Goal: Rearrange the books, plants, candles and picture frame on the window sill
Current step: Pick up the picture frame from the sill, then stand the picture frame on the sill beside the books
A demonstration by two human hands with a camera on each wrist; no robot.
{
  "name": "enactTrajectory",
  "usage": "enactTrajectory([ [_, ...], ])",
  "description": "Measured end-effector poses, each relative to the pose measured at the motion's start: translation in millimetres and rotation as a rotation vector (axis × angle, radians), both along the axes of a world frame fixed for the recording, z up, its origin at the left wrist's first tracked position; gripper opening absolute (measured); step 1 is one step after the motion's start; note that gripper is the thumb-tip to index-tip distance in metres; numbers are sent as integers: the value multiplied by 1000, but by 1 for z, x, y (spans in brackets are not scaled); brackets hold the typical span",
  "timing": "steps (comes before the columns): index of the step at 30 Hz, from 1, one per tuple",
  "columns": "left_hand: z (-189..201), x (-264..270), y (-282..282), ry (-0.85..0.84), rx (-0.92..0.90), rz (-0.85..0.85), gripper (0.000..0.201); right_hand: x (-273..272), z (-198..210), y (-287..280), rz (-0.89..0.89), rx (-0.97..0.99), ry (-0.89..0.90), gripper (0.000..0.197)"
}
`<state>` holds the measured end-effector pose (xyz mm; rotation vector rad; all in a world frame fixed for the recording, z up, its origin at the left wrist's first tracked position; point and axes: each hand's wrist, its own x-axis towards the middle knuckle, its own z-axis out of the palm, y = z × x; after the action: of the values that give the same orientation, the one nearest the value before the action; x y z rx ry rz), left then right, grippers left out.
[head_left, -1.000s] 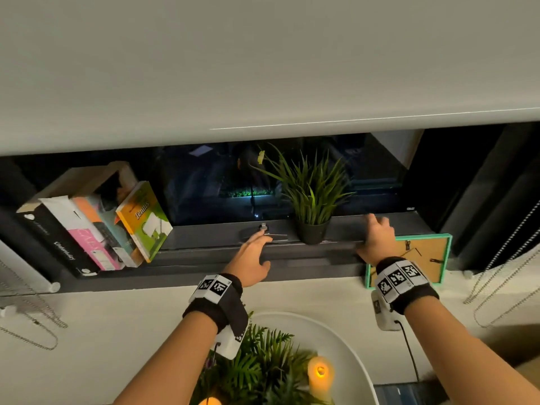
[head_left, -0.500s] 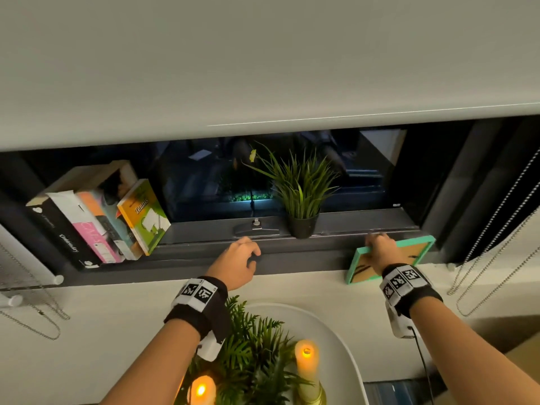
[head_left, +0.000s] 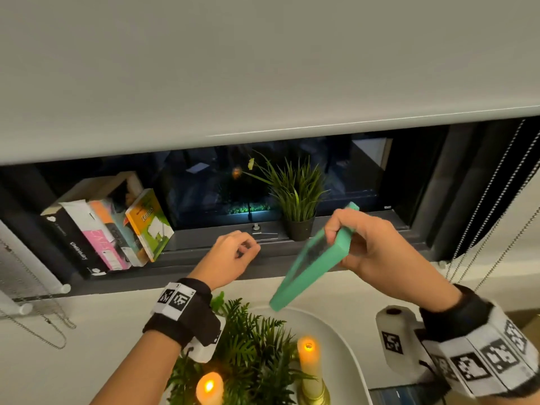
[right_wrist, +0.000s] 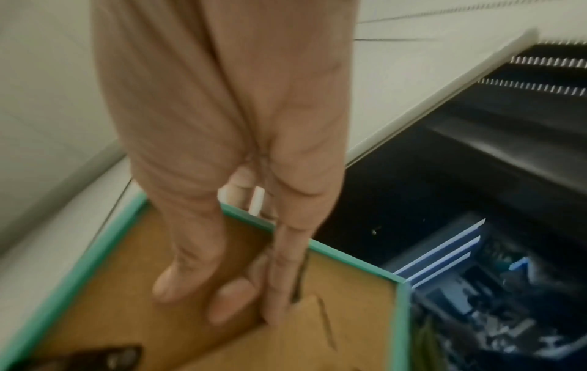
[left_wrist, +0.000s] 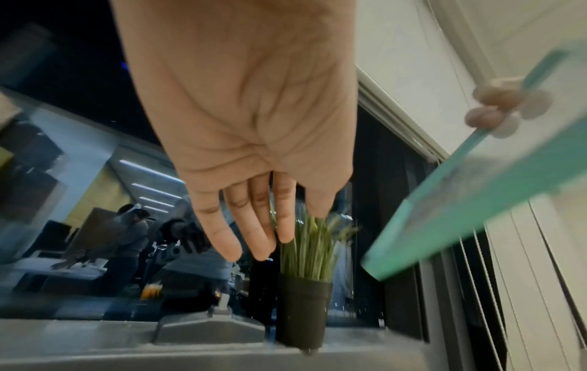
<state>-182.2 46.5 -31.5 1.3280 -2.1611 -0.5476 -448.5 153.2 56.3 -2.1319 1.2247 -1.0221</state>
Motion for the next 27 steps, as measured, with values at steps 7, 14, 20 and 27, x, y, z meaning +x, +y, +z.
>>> enactTrajectory([
  [7,20,39,16,356,193,45,34,47,-6,-19,228,-96,-112,35],
  [14,37,74,26,448,313,179,53,98,-42,-48,234,-183,-66,28],
  [20,39,108,28,627,402,220,54,127,-57,-60,255,-126,33,40],
  [27,44,137,25,669,252,262,25,153,-67,-89,40,252,-172,67],
])
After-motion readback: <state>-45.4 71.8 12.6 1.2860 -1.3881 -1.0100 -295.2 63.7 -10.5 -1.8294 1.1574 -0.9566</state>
